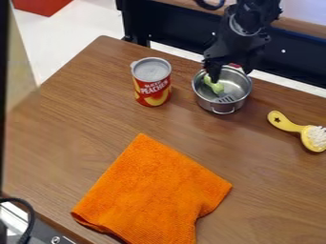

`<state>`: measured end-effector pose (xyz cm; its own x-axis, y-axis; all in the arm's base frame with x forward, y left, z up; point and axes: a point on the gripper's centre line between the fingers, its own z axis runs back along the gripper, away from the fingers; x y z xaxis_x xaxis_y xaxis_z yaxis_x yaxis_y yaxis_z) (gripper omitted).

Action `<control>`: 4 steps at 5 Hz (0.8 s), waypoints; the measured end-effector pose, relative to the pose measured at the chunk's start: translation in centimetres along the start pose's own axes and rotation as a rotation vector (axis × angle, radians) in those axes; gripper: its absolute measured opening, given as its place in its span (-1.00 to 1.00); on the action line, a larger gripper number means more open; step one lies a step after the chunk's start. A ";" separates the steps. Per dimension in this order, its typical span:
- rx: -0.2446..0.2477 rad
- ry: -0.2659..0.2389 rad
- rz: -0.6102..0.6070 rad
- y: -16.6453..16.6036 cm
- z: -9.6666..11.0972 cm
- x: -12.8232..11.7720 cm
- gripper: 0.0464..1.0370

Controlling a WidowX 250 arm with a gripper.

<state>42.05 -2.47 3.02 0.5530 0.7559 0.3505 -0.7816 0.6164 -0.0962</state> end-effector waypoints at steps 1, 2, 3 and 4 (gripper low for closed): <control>0.014 0.007 0.055 -0.6 -1.3 0.2 0.92; 0.035 -0.003 0.072 -0.1 -1.7 0.5 0.92; 0.047 -0.013 0.090 0.3 -2.4 0.8 0.92; 0.050 -0.030 0.082 0.6 -3.1 1.0 0.92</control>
<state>43.02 -0.71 0.44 0.4785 0.7958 0.3710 -0.8376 0.5405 -0.0792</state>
